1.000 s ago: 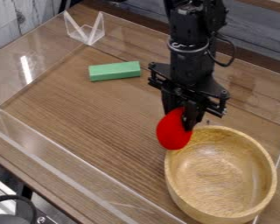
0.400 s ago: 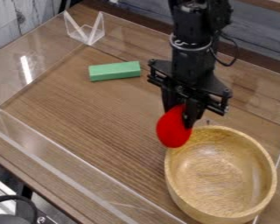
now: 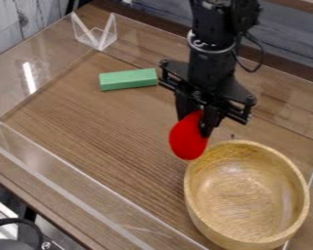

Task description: Move the red object to the right side of the table

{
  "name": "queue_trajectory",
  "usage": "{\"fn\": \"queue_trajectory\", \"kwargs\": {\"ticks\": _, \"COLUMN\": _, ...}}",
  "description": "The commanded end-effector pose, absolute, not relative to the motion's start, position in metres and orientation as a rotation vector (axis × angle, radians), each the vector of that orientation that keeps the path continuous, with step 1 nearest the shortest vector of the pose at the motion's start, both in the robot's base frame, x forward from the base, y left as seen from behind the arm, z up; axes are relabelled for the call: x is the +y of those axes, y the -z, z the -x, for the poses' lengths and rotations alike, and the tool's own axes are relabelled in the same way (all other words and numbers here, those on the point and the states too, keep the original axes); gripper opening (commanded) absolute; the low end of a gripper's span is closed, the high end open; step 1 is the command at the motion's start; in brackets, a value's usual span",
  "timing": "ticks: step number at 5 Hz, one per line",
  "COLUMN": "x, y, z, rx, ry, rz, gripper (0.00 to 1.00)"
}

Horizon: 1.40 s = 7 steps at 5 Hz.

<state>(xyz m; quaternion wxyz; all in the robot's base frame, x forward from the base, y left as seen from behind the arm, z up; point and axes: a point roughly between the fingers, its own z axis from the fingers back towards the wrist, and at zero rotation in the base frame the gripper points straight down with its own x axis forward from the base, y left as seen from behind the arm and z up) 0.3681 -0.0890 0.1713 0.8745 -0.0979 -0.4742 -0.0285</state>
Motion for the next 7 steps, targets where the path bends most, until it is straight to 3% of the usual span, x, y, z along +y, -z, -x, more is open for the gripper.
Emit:
{"fn": "queue_trajectory", "kwargs": {"ticks": 1, "x": -0.095, "y": -0.194, "z": -0.366, "rx": -1.06, "ry": 0.056, "rz": 0.235, "gripper": 0.0}}
{"fn": "queue_trajectory", "kwargs": {"ticks": 3, "x": -0.111, "y": -0.194, "z": -0.365, "rx": -1.085, "ry": 0.063, "rz": 0.294, "gripper": 0.0}}
{"fn": "queue_trajectory", "kwargs": {"ticks": 4, "x": -0.108, "y": -0.198, "z": -0.367, "rx": -1.097, "ry": 0.045, "rz": 0.28, "gripper": 0.0}}
{"fn": "queue_trajectory", "kwargs": {"ticks": 5, "x": -0.142, "y": -0.191, "z": -0.368, "rx": -1.094, "ry": 0.07, "rz": 0.325, "gripper": 0.0}}
{"fn": "queue_trajectory", "kwargs": {"ticks": 7, "x": -0.175, "y": -0.195, "z": -0.366, "rx": -1.071, "ry": 0.099, "rz": 0.45, "gripper": 0.0}}
